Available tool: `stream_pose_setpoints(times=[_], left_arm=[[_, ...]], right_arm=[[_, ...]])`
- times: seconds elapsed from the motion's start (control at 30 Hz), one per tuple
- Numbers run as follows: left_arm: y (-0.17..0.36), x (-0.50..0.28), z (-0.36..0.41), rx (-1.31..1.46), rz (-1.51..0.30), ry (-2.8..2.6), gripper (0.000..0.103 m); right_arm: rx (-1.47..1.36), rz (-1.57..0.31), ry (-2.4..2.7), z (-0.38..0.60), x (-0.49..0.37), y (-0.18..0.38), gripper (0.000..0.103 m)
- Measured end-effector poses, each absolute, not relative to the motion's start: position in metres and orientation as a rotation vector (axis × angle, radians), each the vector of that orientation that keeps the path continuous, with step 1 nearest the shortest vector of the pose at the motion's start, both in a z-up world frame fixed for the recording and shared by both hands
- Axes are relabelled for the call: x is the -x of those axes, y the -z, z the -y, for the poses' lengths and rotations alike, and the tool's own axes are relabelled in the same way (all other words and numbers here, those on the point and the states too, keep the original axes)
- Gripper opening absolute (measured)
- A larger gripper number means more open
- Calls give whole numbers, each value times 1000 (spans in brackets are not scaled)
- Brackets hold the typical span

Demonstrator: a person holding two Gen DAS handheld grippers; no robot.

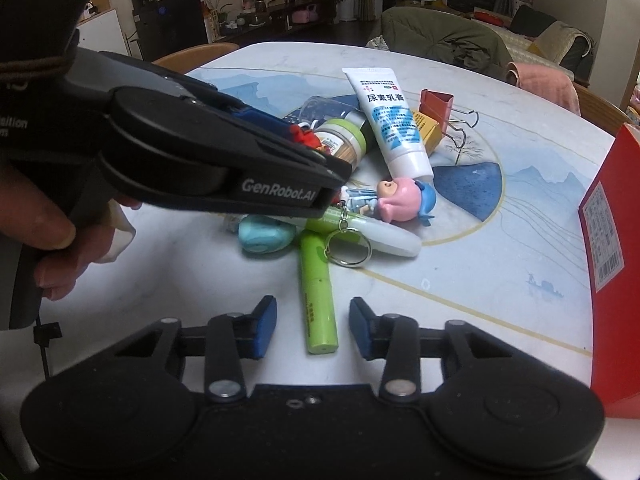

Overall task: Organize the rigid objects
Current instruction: 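Reach the right gripper to the green glue stick and close on it, then carry the glue stick into the shoebox with the right gripper while the left gripper carries the red dragon keychain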

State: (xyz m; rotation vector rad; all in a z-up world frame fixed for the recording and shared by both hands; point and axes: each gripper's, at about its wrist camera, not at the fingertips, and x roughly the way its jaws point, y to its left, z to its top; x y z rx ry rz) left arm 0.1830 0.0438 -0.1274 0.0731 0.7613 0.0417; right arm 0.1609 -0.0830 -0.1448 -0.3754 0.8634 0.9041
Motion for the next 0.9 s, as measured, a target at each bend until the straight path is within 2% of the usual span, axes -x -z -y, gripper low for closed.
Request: stream_pose_setpoints(times=[0.1,0.17,0.2,0.27,0.43,0.9], left_arm=[[127,-183,-42,-76,-760,-37,34],[126,-183,-41,-77,-761,-32,33],[126,-183,-41,-78,-761,-31,32],[125,-183,-41,-80,-760,-30,25],[123,-180,-44,-59,-767,-24,22],[89,-154,-41,7,-713,31,21]], right_arm=[[383,-861,-902,82,-161,145,30],[386,-869,-898,81,-162,146,16],[386,-872,-897,82,-162,146,15],[385,-874,-895,82,-161,146,15],[362,-890,-888,87,-159,141,14],[216,-917,-809,141,-139,102,14]])
